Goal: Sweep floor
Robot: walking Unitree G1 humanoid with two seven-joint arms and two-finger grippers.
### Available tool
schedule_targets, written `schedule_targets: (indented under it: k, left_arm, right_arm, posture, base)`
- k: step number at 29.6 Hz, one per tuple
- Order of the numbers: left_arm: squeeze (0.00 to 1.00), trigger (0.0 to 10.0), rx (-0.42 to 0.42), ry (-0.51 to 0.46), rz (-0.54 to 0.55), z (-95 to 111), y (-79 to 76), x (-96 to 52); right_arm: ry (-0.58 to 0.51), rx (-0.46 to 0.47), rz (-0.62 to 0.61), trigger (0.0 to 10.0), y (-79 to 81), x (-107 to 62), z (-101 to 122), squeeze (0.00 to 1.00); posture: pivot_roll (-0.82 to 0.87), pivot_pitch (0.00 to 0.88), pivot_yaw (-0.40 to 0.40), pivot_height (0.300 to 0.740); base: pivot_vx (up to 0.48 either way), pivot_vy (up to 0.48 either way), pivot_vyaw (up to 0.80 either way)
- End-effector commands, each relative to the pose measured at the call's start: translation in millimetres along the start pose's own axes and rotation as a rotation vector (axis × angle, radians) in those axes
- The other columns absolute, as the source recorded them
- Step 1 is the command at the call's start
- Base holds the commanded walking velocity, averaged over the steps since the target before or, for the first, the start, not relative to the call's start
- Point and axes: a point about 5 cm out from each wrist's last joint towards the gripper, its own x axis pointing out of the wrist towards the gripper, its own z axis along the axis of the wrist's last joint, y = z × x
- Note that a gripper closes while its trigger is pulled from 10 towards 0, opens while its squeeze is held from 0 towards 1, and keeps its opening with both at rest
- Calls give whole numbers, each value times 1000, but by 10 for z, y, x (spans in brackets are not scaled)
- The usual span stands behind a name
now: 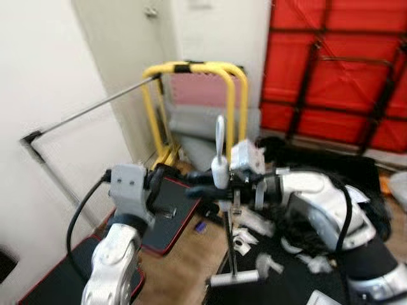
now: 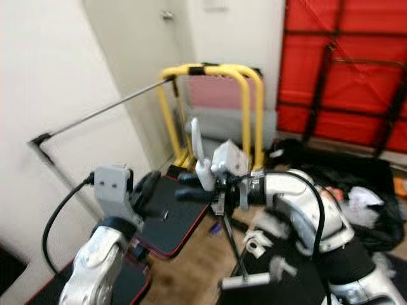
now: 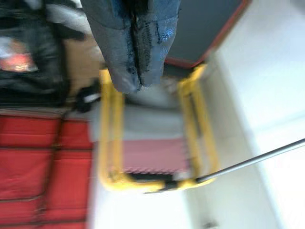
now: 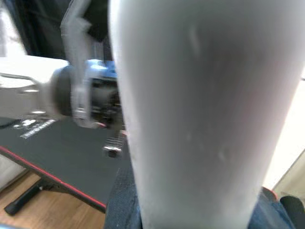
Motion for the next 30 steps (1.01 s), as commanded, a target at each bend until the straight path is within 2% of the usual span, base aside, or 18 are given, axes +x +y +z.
schedule_targets:
  k: [1, 17, 19, 22, 26, 29, 30]
  left_arm:
    - [0, 10000, 12, -3, 12, -8, 1, 7]
    - [0, 10000, 22, 18, 43, -82, 51, -8]
    - [0, 10000, 22, 21, 39, -96, 42, -13]
    - [0, 10000, 20, 27, 27, -118, 15, -22]
    - [0, 10000, 19, 30, 23, -125, 5, -26]
    - [0, 10000, 15, 35, 14, -132, -18, -29]
    - [0, 10000, 15, 35, 14, -132, -18, -29]
  right_arm:
    - [-26, -34, -21, 10000, -21, -37, 51, 0]
    - [-39, -12, -80, 10000, -47, -8, -7, 0]
    - [-38, -9, -119, 10000, -84, 2, -20, 0]
    - [-38, 18, -255, 10000, -212, 13, -61, 0]
    - [-40, 29, -331, 10000, -273, 12, -80, 0]
    - [7, -6, -525, 10000, -416, 16, -144, 0]
    - [7, -6, -525, 10000, -416, 16, -144, 0]
  posture:
    - [-136, 0, 2, 740]
    - [-123, 0, 2, 740]
    - [-121, 0, 3, 740]
    - [-116, 0, 4, 740]
    - [-115, 0, 6, 740]
    - [-113, 0, 5, 740]
    - [-113, 0, 5, 740]
  base:
    - [0, 0, 800]
    - [0, 0, 800]
    - [0, 0, 800]
    - [0, 0, 800]
    - [0, 0, 800]
    - [0, 0, 265]
    - [0, 0, 0]
